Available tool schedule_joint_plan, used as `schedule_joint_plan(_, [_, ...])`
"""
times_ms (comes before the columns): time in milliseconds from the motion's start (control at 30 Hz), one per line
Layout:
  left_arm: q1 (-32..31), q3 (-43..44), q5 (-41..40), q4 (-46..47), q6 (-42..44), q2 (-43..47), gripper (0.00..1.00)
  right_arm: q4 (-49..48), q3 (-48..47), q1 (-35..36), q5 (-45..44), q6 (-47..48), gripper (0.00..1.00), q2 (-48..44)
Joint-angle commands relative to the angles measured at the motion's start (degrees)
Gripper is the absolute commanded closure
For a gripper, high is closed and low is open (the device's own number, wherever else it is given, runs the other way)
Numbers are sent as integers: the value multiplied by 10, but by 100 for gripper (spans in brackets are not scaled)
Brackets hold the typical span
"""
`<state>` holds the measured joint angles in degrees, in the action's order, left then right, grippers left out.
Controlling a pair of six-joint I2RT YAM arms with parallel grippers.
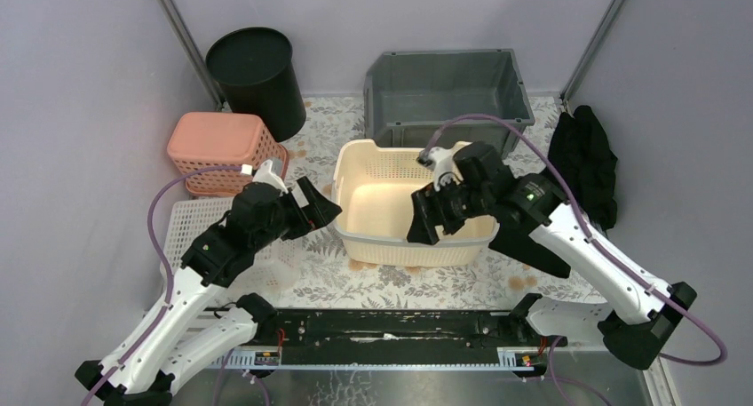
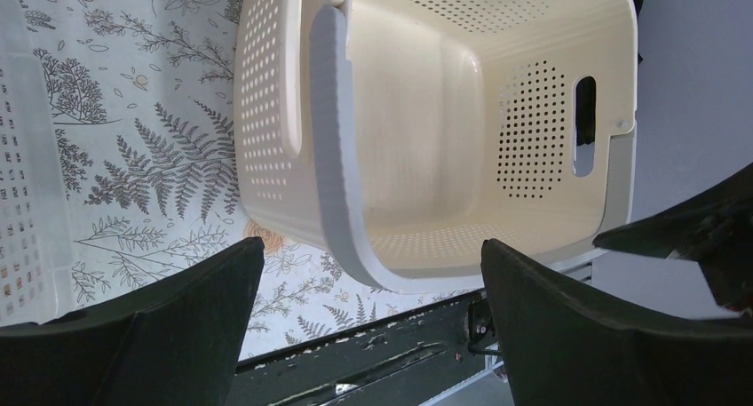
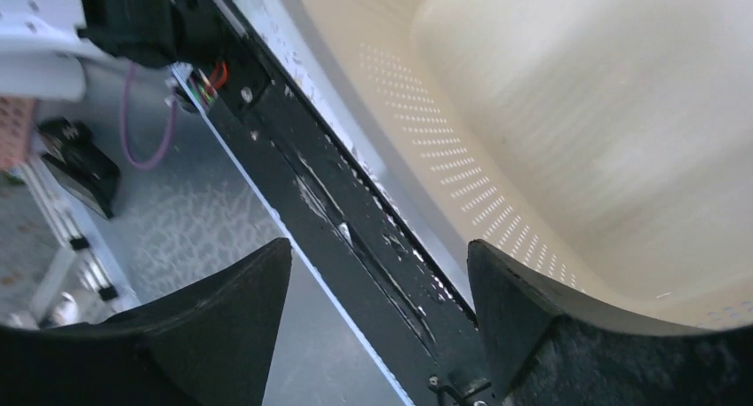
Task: Turn the large container upside down
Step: Place the container at the center of the board, then turn the container upside down at the center of the board.
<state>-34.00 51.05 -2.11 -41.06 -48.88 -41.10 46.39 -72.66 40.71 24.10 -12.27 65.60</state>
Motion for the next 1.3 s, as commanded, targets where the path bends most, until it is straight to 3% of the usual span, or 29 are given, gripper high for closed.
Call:
schedule_joint_plan(0, [2,20,-8,-8,9,-2,0,20,-24,79,-95,53,20,19])
schedule_joint_plan(600, [2,20,-6,-8,7,0,0,13,14,170,-240,97,20,70])
schedule_joint_plan(1000, [3,16,-9,-15,0,14,0,0,32,204,-246,129,22,101])
schedule_joint_plan(1267, [2,8,-13,-21,-5,30,0,4,24,234,-268,124,28,145])
